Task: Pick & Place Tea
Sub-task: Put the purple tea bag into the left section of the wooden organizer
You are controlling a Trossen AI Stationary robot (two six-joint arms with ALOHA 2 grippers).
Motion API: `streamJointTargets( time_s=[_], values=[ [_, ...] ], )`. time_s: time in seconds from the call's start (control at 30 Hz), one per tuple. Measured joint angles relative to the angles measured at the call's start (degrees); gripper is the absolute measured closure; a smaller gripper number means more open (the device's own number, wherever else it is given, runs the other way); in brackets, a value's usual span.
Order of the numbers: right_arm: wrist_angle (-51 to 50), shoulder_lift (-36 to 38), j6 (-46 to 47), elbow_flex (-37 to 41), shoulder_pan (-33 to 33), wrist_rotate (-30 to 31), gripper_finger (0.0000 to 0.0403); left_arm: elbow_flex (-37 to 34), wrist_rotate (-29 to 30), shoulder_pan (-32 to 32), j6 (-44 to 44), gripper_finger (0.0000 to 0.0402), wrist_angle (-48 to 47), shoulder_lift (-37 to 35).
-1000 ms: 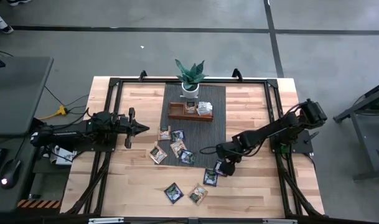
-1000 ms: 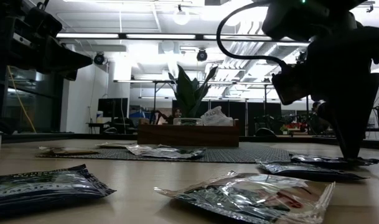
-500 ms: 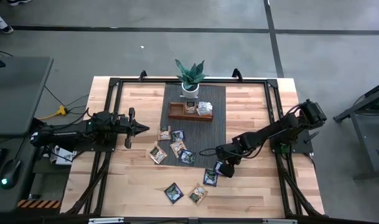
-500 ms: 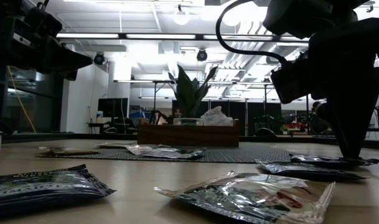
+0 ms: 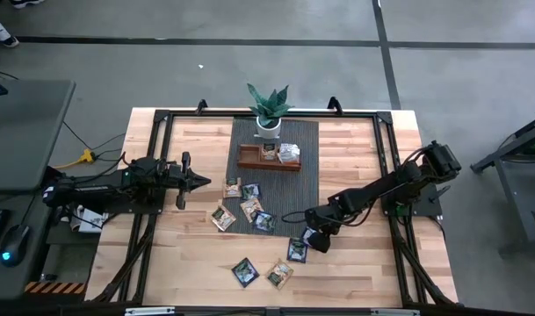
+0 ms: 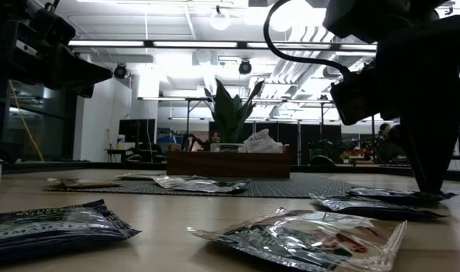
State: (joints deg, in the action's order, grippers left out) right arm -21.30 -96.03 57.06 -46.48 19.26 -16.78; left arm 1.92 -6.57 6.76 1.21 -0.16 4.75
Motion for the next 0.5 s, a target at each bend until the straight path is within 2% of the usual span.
streamJointTargets(
  time_s=[0.27,0.5],
  values=[
    [-0.53,-0.33,3.22,0.0,0.1,1.4,0.0151,0.0,0.0,0.0,0.0,0.0401,0.01,0.0],
    [-1.01,-0.9,3.85,0.0,0.05,1.52,0.0191,0.01,0.0,-0.02,0.0,0.0401,0.01,-0.01]
  ],
)
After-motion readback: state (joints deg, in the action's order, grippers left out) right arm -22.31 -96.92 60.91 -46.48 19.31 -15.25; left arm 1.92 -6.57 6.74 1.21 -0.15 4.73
